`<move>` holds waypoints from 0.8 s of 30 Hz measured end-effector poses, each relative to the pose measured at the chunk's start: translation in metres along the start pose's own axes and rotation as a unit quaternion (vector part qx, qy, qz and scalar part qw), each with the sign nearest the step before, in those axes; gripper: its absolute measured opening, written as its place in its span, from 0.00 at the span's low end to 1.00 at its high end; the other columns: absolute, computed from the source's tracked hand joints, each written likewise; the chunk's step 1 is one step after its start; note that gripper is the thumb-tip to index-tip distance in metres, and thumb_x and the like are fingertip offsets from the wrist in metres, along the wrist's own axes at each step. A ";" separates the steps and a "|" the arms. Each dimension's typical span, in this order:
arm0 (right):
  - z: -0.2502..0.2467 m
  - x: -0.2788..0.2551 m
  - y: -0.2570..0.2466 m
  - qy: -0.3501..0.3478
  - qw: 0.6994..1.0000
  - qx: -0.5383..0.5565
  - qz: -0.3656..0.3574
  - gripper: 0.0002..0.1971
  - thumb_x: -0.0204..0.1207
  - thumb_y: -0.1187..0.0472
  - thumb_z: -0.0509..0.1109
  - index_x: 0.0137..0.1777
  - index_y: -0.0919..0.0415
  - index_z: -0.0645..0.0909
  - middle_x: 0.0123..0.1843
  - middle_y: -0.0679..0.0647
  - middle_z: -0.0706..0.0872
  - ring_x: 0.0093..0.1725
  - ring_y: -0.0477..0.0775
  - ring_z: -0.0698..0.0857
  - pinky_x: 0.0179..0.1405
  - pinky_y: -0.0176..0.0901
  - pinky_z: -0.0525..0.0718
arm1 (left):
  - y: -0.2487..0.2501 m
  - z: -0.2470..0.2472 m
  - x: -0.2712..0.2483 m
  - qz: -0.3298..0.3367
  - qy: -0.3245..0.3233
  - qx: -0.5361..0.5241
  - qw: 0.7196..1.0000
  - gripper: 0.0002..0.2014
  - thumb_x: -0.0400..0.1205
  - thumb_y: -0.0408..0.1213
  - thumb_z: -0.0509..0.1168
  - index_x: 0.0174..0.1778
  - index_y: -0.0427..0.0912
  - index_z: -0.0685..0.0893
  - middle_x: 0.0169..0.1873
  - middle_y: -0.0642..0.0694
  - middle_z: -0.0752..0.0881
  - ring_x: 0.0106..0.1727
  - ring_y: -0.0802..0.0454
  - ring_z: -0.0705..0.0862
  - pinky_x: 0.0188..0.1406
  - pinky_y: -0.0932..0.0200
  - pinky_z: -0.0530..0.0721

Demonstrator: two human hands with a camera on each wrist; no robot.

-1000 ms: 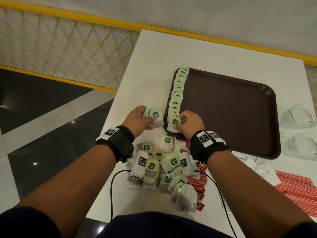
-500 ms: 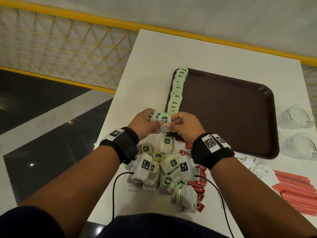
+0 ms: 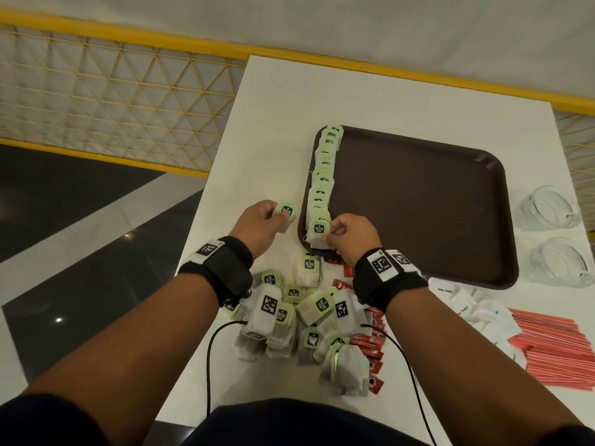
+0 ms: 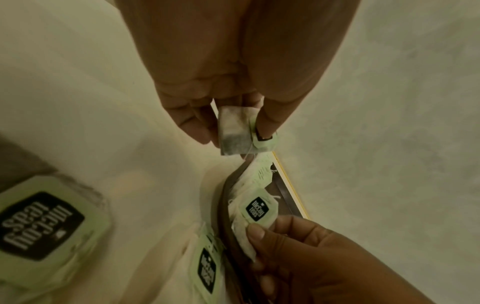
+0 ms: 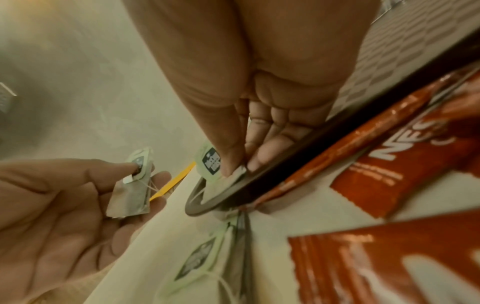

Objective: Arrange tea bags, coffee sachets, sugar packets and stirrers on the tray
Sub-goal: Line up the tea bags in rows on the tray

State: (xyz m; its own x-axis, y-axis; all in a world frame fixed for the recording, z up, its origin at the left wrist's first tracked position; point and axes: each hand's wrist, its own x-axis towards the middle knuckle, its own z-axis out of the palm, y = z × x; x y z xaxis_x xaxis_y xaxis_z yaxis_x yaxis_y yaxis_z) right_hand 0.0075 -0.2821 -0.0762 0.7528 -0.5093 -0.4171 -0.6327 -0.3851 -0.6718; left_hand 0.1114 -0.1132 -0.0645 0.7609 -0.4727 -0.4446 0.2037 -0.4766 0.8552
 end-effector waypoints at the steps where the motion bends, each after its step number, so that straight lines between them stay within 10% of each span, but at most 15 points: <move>1: 0.000 0.000 -0.001 0.001 1.000 -0.001 0.001 0.07 0.72 0.58 0.78 0.46 0.58 0.84 0.44 0.54 0.88 0.43 0.54 0.87 0.49 0.52 0.88 | 0.000 0.000 0.000 0.003 0.004 0.000 1.000 0.06 0.84 0.41 0.65 0.47 0.44 0.85 0.48 0.38 0.89 0.43 0.48 0.82 0.47 0.52 0.78; 15: 0.002 -0.007 -0.006 0.008 1.000 0.011 0.006 0.18 0.68 0.57 0.82 0.50 0.61 0.77 0.37 0.51 0.80 0.33 0.47 0.77 0.29 0.36 0.75 | 0.000 0.000 0.007 -0.005 -0.001 -0.106 0.994 0.08 0.83 0.36 0.69 0.37 0.43 0.82 0.45 0.37 0.82 0.46 0.47 0.82 0.37 0.64 0.85; 24: -0.015 -0.002 -0.017 0.027 0.997 -0.002 -0.067 0.09 0.80 0.52 0.69 0.48 0.58 0.83 0.40 0.48 0.84 0.41 0.49 0.83 0.43 0.42 0.82 | 0.013 0.009 0.015 0.015 -0.023 -0.107 0.994 0.04 0.80 0.34 0.73 0.45 0.45 0.84 0.40 0.46 0.83 0.41 0.55 0.83 0.37 0.64 0.83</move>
State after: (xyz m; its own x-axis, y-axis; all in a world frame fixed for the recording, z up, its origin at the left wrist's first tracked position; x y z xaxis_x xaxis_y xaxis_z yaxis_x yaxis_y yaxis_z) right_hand 0.0141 -0.2857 -0.0549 0.8200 -0.4931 -0.2906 -0.5281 -0.4562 -0.7162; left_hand 0.1194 -0.1329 -0.0627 0.7412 -0.5192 -0.4255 0.3116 -0.2953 0.9032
